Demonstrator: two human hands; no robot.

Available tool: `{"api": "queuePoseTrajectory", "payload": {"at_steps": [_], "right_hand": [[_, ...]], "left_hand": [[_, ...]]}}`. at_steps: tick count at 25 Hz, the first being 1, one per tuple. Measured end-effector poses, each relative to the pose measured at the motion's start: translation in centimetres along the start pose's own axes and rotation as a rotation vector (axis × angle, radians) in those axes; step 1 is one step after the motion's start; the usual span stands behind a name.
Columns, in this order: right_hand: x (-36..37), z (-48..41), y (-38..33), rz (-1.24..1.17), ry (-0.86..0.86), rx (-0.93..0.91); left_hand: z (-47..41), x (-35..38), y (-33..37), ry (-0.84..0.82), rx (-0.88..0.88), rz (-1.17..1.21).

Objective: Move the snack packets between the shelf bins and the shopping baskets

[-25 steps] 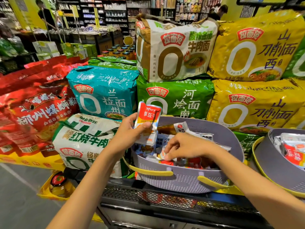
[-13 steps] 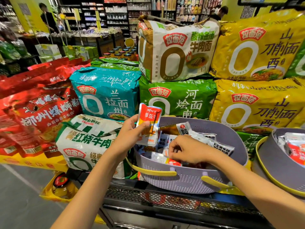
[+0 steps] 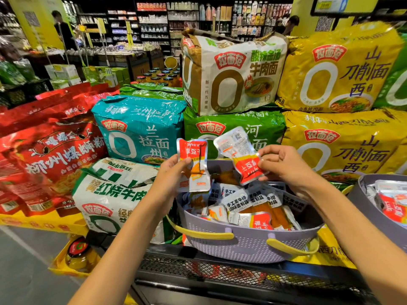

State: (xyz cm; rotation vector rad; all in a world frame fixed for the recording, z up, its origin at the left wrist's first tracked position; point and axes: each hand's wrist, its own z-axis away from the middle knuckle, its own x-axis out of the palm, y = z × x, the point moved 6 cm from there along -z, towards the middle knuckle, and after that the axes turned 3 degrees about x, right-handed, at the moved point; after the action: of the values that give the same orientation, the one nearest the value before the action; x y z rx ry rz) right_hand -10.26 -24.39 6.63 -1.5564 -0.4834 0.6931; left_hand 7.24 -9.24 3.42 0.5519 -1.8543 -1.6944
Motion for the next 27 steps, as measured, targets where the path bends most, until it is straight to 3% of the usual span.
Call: {"api": "queuePoseTrajectory", "payload": {"at_steps": [2,5,7,12,14,16,18,21,23,27], "right_hand": [[-0.2,0.4,-1.1,0.059,0.102,-0.21],[1.7,1.7,-2.9,0.405,0.167,-0.667],[2.9,2.4,-2.6,0.566,0.136,-0.883],[4.3,3.0,-2.4,0.727,0.063,-1.171],[4.8,2.6,-2.0,0.774,0.032,-1.112],[4.4,2.1,-1.6,0.767,0.139,-1.011],[3.7,1.1,-0.9,0.751,0.161,-0.738],[4.9,-0.3,1.5,0.865,-0.145,-0.322],[6.6,-0.4,2.6,1.003,-0.272,-0.235],[9.5,-0.3,3.7,1.349,-0.294,-0.228]], "left_hand": [[0.3,0.7,-0.7,-0.058,-0.173,0.059],[1.1,2.5,-1.1,-0.222,-0.343,0.16],[1.4,3.3,-0.7,-0.264,-0.339,0.187],[2.5,3.8,-0.8,-0.364,-0.309,0.164],[2.4,3.4,-0.7,-0.369,-0.249,0.165],[2.0,2.2,-0.4,-0.33,-0.179,0.145],[1.6,0.6,-0.2,-0.269,-0.126,0.086],[1.1,-1.6,0.1,-0.171,-0.071,0.006],[1.0,-2.1,0.2,-0.138,-0.054,0.0],[1.2,-2.2,0.2,-0.13,-0.043,0.009]]}}
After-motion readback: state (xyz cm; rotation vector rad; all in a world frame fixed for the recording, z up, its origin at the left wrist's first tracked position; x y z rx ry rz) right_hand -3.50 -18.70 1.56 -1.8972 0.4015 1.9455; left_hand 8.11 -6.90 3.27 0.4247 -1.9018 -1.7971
